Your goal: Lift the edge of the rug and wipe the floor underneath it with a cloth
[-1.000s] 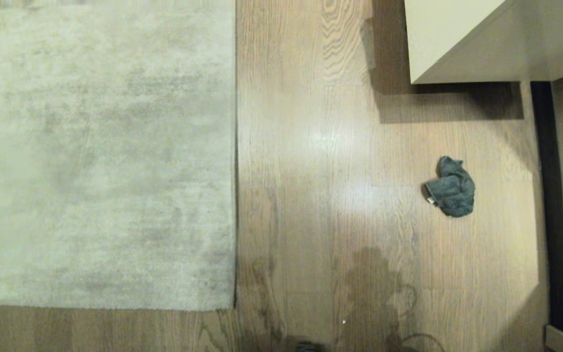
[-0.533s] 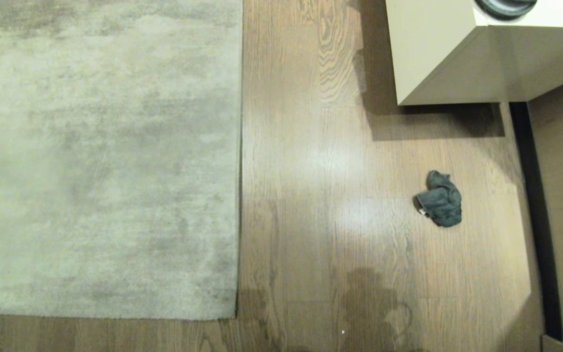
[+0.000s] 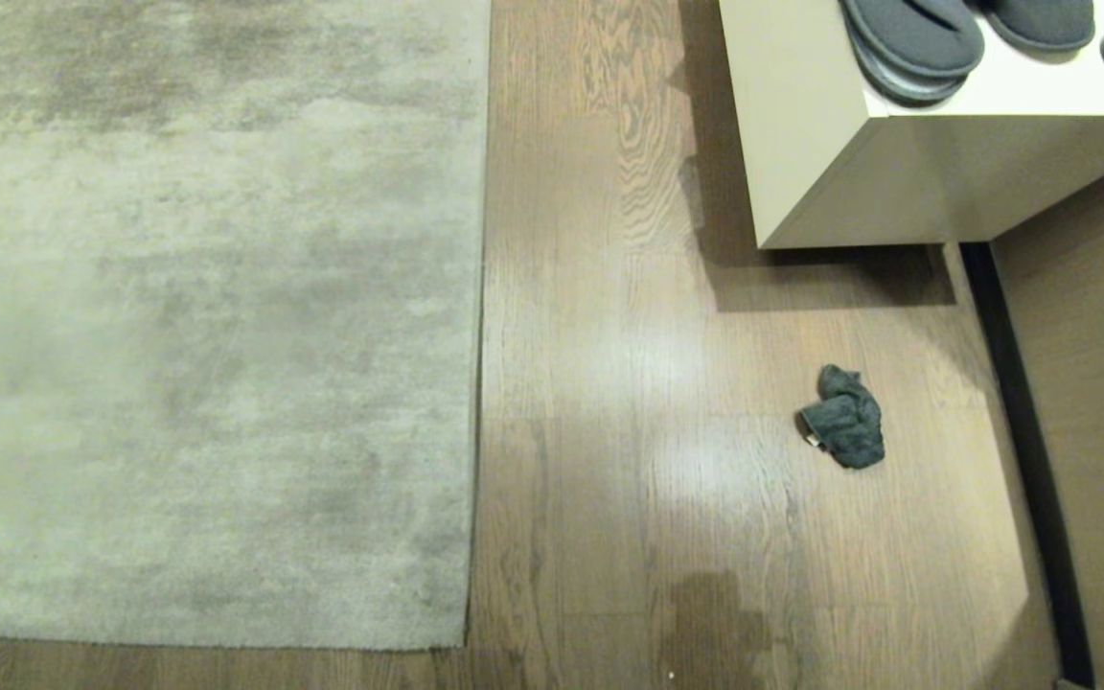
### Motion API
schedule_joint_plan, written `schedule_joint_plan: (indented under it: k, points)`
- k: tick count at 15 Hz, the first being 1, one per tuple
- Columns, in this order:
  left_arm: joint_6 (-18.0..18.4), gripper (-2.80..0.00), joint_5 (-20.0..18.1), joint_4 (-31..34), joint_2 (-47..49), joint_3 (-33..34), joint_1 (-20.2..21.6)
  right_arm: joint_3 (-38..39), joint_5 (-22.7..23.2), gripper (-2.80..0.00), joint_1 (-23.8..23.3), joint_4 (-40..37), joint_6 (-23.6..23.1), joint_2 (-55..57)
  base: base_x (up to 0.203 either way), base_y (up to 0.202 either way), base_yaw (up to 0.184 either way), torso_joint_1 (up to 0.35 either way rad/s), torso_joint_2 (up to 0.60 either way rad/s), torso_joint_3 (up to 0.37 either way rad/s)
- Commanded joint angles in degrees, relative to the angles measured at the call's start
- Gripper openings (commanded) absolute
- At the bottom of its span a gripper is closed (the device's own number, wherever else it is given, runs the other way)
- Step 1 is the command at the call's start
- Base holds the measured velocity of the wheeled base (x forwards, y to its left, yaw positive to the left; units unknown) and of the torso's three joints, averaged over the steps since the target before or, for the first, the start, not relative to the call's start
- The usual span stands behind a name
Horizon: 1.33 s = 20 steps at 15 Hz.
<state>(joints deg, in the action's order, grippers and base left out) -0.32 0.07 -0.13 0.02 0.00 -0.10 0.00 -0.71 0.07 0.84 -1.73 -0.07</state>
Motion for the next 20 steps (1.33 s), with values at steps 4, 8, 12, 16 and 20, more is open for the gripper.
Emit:
schedule_joint_plan:
  k: [4, 8, 12, 16, 20]
  points:
    - [-0.04, -2.8, 0.01, -0.04, 0.06, 0.0, 0.01, 0.0, 0.0, -2.8, 0.01, 0.04, -0.03, 0.07, 0.0, 0.0, 0.0, 0.0, 0.0, 0.204]
    - [-0.04, -2.8, 0.01, 0.05, 0.06, 0.0, 0.01, 0.0, 0.0, -2.8, 0.01, 0.04, -0.03, 0.07, 0.0, 0.0, 0.0, 0.001, 0.0, 0.205]
    - [-0.04, -2.8, 0.01, 0.05, 0.06, 0.0, 0.01, 0.0, 0.0, -2.8, 0.01, 0.04, -0.03, 0.07, 0.0, 0.0, 0.0, 0.004, 0.0, 0.202]
    - [-0.04, -2.8, 0.37, -0.03, 0.06, 0.0, 0.01, 0.0, 0.0, -2.8, 0.01, 0.04, -0.03, 0.08, 0.0, 0.0, 0.0, 0.003, 0.0, 0.204]
    - [-0.04, -2.8, 0.37, -0.01, 0.06, 0.0, 0.01, 0.0, 0.0, -2.8, 0.01, 0.04, -0.03, 0.07, 0.0, 0.0, 0.0, 0.004, 0.0, 0.201]
